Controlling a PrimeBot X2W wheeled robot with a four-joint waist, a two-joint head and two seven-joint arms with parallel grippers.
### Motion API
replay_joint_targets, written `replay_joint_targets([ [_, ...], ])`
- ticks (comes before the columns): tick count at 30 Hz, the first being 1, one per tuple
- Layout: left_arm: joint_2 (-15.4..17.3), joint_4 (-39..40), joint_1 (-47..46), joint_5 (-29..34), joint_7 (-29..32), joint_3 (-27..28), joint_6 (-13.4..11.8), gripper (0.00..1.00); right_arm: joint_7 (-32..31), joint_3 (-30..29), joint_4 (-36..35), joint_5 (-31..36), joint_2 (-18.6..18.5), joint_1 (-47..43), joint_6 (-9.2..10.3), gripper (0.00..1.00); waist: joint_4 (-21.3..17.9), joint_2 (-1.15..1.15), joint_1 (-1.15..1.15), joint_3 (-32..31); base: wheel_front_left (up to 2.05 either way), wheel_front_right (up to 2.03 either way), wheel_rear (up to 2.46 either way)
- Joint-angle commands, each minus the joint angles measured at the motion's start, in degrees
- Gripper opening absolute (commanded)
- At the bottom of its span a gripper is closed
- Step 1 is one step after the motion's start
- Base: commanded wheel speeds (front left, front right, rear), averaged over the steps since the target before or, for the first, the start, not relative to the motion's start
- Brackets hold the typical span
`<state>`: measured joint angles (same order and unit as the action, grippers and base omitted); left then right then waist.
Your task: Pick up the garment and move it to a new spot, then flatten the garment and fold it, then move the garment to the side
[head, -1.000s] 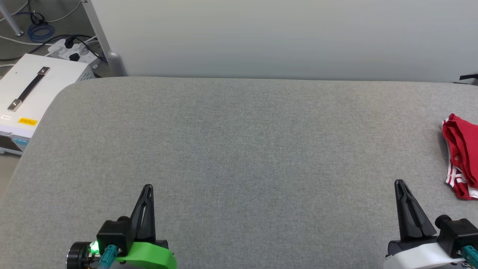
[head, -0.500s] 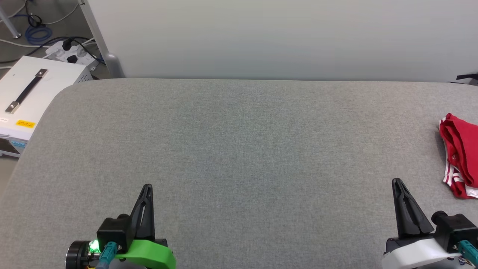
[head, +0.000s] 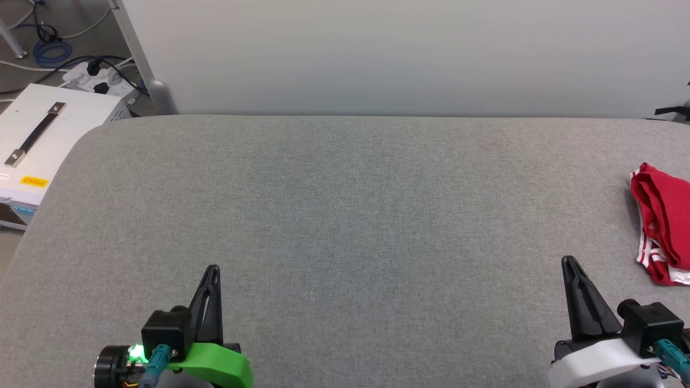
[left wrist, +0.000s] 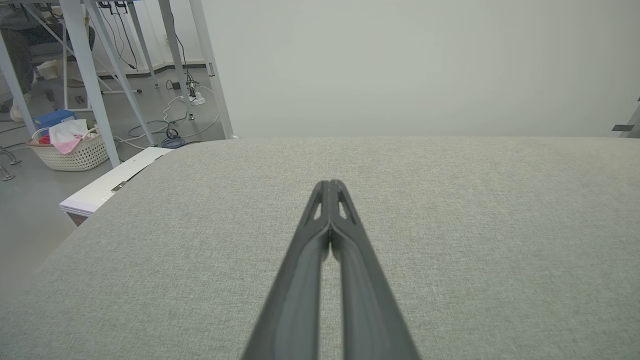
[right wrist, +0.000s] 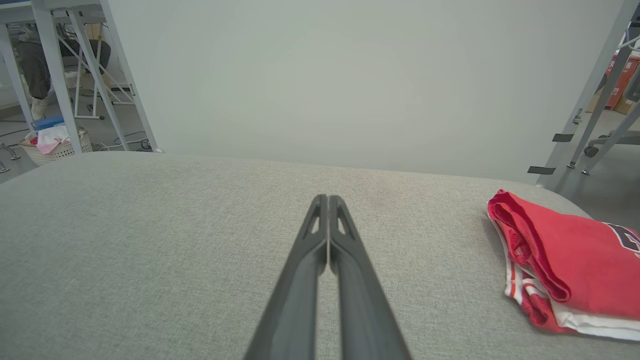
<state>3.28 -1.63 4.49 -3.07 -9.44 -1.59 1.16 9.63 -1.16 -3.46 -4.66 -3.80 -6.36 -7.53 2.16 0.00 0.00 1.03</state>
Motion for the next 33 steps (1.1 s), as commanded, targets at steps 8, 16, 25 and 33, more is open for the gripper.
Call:
replay_joint_targets([
  [8, -0.2, 0.3, -1.6, 0.6, 1.2, 0.3, -0.4, 0.00, -1.3, 0.2, 0.6, 1.1, 0.3, 1.7, 0.02, 0.00, -0.2, 0.00, 0.00, -0.1, 0.00, 0.00, 0.00],
  [16, -0.2, 0.5, -2.0, 0.9, 2.1, 0.4, -0.5, 0.00, -2.3, 0.3, 0.9, 1.5, 0.4, 2.2, 0.02, 0.00, -0.4, 0.00, 0.00, -0.2, 0.00, 0.00, 0.00],
  [25, -0.2, 0.7, -2.4, 1.2, 3.4, 0.6, -0.6, 0.00, -3.5, 0.5, 1.3, 2.1, 0.5, 2.9, 0.02, 0.00, -0.7, 0.00, 0.00, -0.4, 0.00, 0.00, 0.00],
  [33, -0.3, 0.9, -2.8, 1.6, 4.5, 0.8, -0.7, 0.00, -4.7, 0.6, 1.7, 2.6, 0.5, 3.6, 0.03, 0.00, -1.0, 0.00, 0.00, -0.5, 0.00, 0.00, 0.00],
])
